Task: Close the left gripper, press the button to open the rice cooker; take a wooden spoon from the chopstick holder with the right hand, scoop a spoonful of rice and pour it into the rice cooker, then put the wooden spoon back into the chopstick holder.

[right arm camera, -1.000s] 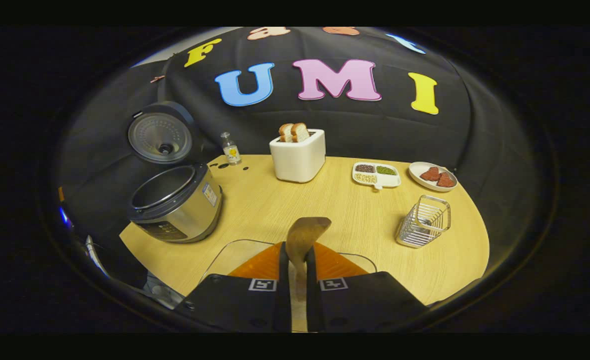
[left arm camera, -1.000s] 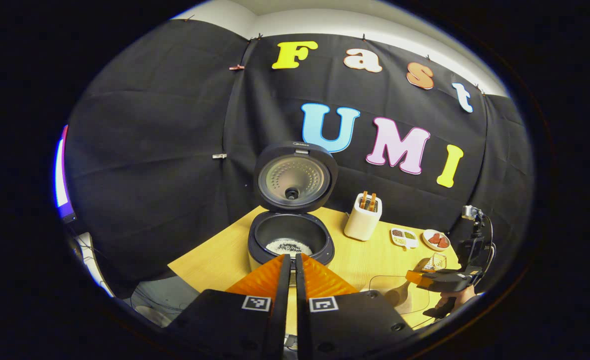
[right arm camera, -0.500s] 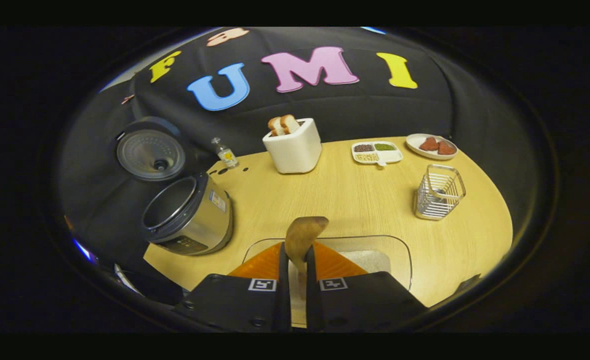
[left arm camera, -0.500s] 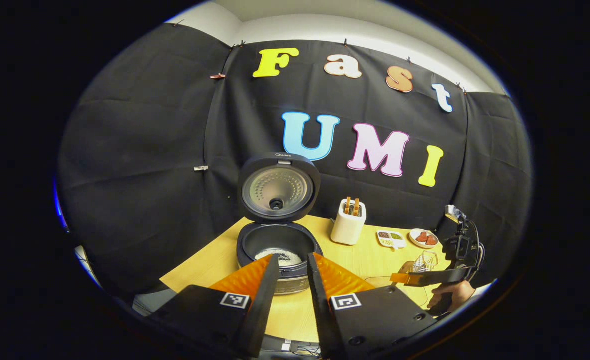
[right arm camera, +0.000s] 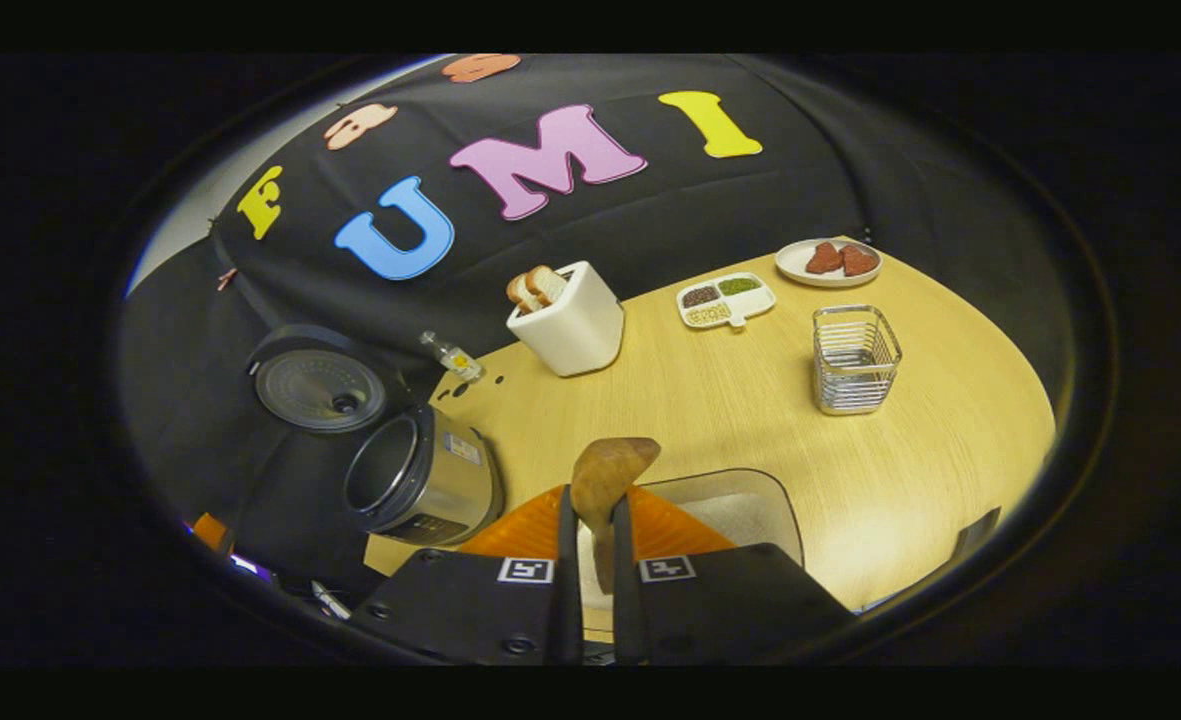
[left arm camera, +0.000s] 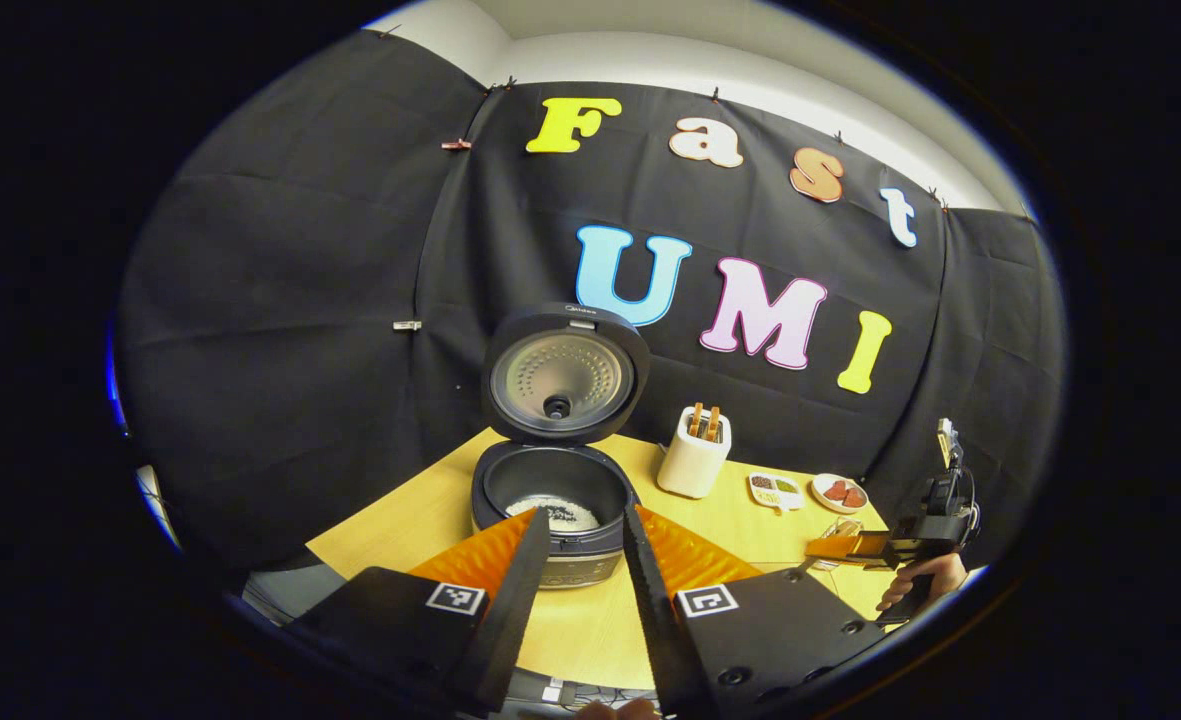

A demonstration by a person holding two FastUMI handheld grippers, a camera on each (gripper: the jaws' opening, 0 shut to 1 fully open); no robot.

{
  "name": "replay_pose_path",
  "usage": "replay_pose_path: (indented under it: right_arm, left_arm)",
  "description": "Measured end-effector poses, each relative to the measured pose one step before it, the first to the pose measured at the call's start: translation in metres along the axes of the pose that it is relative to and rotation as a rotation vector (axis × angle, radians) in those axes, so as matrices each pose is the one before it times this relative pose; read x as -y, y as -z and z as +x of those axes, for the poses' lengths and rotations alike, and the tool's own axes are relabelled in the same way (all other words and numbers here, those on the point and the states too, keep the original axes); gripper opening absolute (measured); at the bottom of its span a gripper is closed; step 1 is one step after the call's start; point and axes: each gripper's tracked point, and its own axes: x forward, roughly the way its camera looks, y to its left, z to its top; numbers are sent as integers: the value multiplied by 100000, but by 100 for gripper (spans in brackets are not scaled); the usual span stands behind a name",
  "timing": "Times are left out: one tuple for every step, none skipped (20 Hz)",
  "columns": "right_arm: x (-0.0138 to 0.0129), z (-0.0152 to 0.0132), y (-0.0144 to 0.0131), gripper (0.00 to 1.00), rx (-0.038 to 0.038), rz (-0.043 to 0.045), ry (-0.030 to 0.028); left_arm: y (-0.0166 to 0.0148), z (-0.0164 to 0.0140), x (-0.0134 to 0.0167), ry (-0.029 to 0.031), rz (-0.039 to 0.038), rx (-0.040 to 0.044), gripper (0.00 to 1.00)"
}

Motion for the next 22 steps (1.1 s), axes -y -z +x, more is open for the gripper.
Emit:
replay_pose_path:
  right_arm:
    - [-241,-219,-395,12,271,2449,-1501]
    - [-209,-231,-325,16,466,2948,-1405]
    - [-255,-261,-432,16,514,2647,-1558]
    - [-417,-338,-416,21,576,1918,-1687]
    - [-337,-303,-401,16,146,1386,-1296]
    - [-386,-237,-388,12,299,1304,-1439]
    - [-479,-130,-572,16,627,1312,-1645]
    - [-496,-384,-504,12,396,1725,-1645]
    - [-625,-162,-551,12,271,1596,-1789]
    - [-802,-227,-316,12,100,975,-1753]
    - [-904,29,-347,12,-246,498,-1859]
    - [-789,125,-189,12,-233,123,-1525]
    - [-1022,263,-281,12,-143,728,-2114]
    - [-1065,360,-162,12,-140,1042,-1921]
    - [-1093,585,-104,21,-155,1403,-2091]
    - [-1240,741,46,20,-458,698,-2188]
    - [-1206,921,141,16,-648,-383,-1760]
    - [-1132,1005,237,12,-999,-1537,-1482]
    - [-1138,1215,239,16,-1022,-2004,-1464]
    - [-1083,1216,361,16,-798,-1026,-1509]
    - [-1349,1155,421,12,-887,-225,-1844]
    - [-1209,1273,478,16,-1019,4,-1712]
  left_arm:
    - [112,70,37,28,-370,-419,56]
    - [91,44,10,-182,-176,-273,57]
    - [-113,-39,-2,-122,-116,6,57]
    - [-62,-24,-12,-228,-59,266,57]
    - [-126,-34,-37,-140,107,294,57]
    - [-121,-26,0,-289,137,621,57]
    - [-164,-66,71,189,-53,592,57]
    - [-30,-29,51,-108,24,335,57]
    - [-56,-107,-74,-201,-19,242,57]
    - [15,30,11,-243,-79,104,57]
    - [-26,-19,-23,-139,-298,13,57]
    - [116,7,-218,-540,-348,-39,57]
    - [-13,-57,-258,-599,-463,44,57]
    - [-23,-84,-198,-682,-443,225,57]
    - [-51,-94,-256,-839,-280,-32,57]
    - [-30,-55,-251,-586,-72,354,57]
    - [-132,-157,-174,-247,25,164,57]
    - [-30,-128,-309,-639,429,135,57]
    - [-200,-170,-428,-780,594,630,57]
    - [-273,-233,-415,-731,546,826,57]
    - [-252,-236,-394,-583,305,555,57]
    - [-40,71,-334,-396,26,145,57]
